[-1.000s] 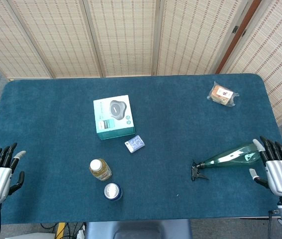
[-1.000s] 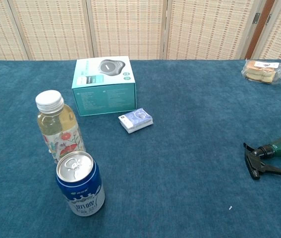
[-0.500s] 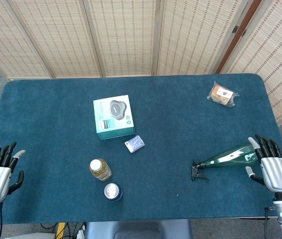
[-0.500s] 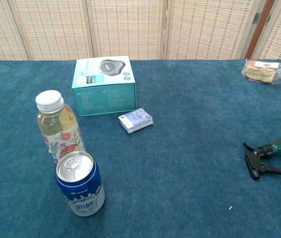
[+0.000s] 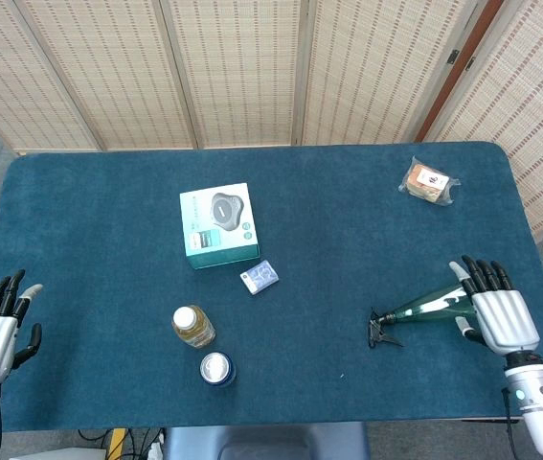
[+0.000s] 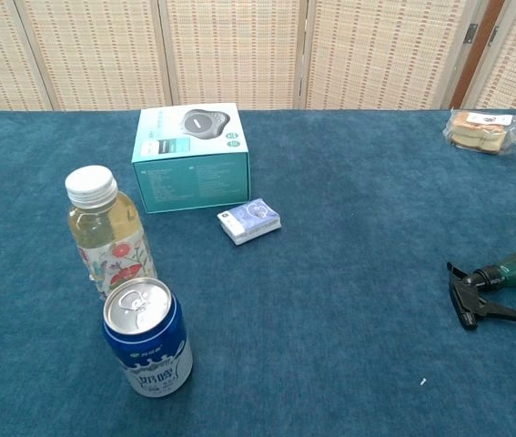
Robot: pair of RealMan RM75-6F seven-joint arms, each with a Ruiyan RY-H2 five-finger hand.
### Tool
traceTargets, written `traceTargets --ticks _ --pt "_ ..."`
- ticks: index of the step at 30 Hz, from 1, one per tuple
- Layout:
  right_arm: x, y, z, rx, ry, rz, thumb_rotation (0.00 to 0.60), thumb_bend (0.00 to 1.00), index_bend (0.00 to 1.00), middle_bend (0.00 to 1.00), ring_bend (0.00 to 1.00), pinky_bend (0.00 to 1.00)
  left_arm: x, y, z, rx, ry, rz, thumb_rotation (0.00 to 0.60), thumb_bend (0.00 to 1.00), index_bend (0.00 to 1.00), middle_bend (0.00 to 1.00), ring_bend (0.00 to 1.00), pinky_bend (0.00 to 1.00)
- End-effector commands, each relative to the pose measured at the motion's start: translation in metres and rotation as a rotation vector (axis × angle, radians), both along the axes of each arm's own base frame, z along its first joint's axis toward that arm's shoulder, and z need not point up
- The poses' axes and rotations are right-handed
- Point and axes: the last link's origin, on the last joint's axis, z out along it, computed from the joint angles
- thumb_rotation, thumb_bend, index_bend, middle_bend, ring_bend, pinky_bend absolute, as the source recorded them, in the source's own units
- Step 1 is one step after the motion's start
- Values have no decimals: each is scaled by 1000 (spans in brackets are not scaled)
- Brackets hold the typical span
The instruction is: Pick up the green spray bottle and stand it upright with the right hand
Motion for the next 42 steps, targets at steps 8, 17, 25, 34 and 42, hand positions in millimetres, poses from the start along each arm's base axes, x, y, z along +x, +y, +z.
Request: traceTargets --ticks 8,17,25,34,42 --pt "9 -17 -22 130 139 -12 600 261 0 0 0 39 6 3 3 0 7 -6 600 507 158 0 0 0" --pt "14 -25 -43 187 189 0 600 261 0 0 0 39 10 0 15 35 -24 -15 600 507 159 0 0 0" --pt "22 -33 -59 240 228 8 600 260 0 0 0 39 3 -3 15 38 -24 6 600 508 159 0 0 0" --pt "25 -37 -81 294 248 6 600 260 0 0 0 39 -2 2 24 51 -27 24 600 507 159 0 0 0" --pt "25 -39 -90 315 265 0 600 260 0 0 0 39 -9 2 23 51 -41 39 600 507 159 0 0 0"
